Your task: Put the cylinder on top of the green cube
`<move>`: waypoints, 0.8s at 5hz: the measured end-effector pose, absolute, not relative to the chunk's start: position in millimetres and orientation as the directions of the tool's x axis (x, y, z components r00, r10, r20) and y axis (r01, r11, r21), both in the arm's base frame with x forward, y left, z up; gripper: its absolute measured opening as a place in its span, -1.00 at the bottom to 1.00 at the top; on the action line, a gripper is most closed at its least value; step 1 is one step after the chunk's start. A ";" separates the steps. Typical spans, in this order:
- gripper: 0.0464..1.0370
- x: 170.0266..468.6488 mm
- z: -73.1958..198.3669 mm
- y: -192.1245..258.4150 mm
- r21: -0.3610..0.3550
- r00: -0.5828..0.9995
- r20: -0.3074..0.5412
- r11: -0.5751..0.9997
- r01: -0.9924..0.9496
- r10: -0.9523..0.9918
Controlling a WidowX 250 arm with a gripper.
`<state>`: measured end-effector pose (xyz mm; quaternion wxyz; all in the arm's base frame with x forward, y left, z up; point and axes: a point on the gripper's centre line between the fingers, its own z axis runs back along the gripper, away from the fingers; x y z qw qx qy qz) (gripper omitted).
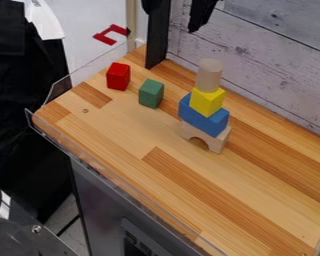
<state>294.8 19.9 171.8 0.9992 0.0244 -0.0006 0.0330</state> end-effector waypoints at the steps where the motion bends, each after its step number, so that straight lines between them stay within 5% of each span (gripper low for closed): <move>1: 0.92 293.9 162.4 19.4 0.046 0.997 -0.029 0.997 -0.065 0.066; 4: 0.92 300.7 148.6 -5.4 -0.009 0.995 -0.096 0.999 -0.041 0.040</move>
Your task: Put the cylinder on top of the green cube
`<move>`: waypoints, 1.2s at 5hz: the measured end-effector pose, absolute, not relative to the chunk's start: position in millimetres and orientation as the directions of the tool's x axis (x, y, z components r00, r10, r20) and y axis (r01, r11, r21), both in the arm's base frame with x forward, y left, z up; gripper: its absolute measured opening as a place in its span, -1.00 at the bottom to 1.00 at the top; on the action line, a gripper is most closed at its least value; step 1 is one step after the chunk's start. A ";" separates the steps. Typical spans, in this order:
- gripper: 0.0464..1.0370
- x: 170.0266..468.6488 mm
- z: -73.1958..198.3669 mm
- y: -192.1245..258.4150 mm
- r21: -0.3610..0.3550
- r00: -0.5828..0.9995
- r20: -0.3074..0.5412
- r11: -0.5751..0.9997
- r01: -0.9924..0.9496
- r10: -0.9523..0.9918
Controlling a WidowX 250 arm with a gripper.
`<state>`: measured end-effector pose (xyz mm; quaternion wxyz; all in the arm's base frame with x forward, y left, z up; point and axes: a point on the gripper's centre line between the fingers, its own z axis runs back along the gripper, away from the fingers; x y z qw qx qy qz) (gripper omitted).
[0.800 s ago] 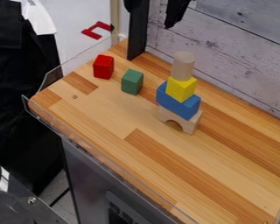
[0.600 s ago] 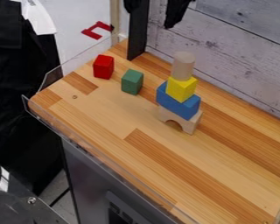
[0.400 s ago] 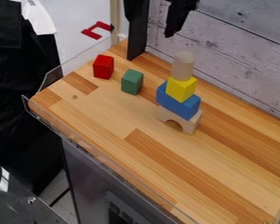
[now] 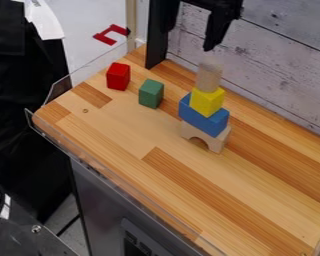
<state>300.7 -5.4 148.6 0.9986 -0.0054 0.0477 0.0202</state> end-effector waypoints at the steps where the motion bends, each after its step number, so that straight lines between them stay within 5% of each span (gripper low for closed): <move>1: 0.92 302.2 138.3 -11.3 -0.014 0.991 -0.128 0.999 -0.035 0.033; 6: 0.92 303.2 121.3 -16.7 -0.016 0.981 -0.189 0.999 -0.048 0.044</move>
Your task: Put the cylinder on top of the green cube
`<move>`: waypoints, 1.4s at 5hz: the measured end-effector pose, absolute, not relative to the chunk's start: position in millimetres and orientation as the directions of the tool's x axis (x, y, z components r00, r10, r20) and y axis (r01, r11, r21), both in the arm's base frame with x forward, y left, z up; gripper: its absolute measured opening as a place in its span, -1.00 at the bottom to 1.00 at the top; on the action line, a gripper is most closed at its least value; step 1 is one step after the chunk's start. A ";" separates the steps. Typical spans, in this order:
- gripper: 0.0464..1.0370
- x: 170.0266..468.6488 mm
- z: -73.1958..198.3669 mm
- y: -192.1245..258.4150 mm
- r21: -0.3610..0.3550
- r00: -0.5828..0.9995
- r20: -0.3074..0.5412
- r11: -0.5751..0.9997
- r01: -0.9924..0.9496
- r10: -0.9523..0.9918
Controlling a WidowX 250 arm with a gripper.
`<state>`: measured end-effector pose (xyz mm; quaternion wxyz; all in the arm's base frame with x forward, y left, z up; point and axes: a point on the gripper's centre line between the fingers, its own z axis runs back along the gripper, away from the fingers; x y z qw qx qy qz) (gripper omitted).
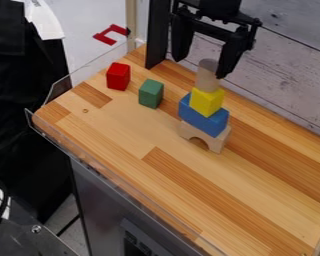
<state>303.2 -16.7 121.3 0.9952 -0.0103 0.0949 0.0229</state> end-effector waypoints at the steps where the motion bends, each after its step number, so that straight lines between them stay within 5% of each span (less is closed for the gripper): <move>1: 0.92 303.2 117.5 -20.3 -0.025 0.978 -0.207 0.999 -0.045 0.039; 3: 0.85 308.2 112.3 -21.7 -0.024 0.980 -0.189 0.998 -0.063 0.057; 5: -0.09 309.4 108.7 -21.0 -0.036 0.981 -0.178 0.995 -0.091 0.083; 7: -0.09 306.5 112.5 -16.0 -0.023 0.972 -0.199 0.991 -0.132 0.124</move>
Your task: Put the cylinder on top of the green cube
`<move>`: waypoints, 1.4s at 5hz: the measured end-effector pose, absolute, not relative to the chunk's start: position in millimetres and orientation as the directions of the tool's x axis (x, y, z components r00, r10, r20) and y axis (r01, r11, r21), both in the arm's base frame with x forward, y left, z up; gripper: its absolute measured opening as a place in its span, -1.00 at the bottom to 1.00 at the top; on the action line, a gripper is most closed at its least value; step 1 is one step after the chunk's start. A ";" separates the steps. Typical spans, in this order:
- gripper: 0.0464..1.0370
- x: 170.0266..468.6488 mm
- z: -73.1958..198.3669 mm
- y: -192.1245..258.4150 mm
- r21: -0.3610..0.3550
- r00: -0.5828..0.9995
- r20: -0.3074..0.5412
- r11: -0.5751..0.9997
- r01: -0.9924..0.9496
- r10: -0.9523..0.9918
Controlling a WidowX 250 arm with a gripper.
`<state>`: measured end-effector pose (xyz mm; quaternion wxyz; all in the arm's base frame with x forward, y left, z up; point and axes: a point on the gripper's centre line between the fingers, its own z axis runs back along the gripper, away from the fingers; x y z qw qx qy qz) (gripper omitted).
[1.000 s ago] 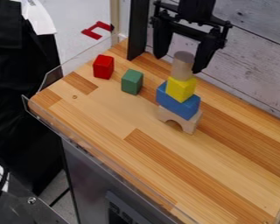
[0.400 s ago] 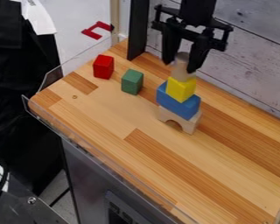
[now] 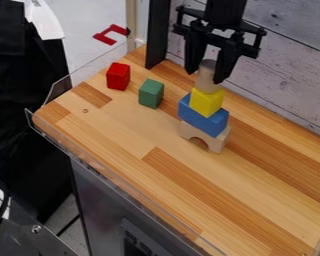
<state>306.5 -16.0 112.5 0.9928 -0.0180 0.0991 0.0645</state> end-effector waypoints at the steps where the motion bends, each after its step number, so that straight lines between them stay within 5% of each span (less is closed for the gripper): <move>1: -0.09 314.4 140.3 9.9 -0.050 0.968 -0.119 0.972 -0.229 0.222; 2: -0.09 316.4 152.9 43.6 -0.073 0.940 -0.086 0.939 -0.336 0.330; 7: -0.09 319.6 78.0 64.8 -0.068 0.903 -0.252 0.925 -0.374 0.347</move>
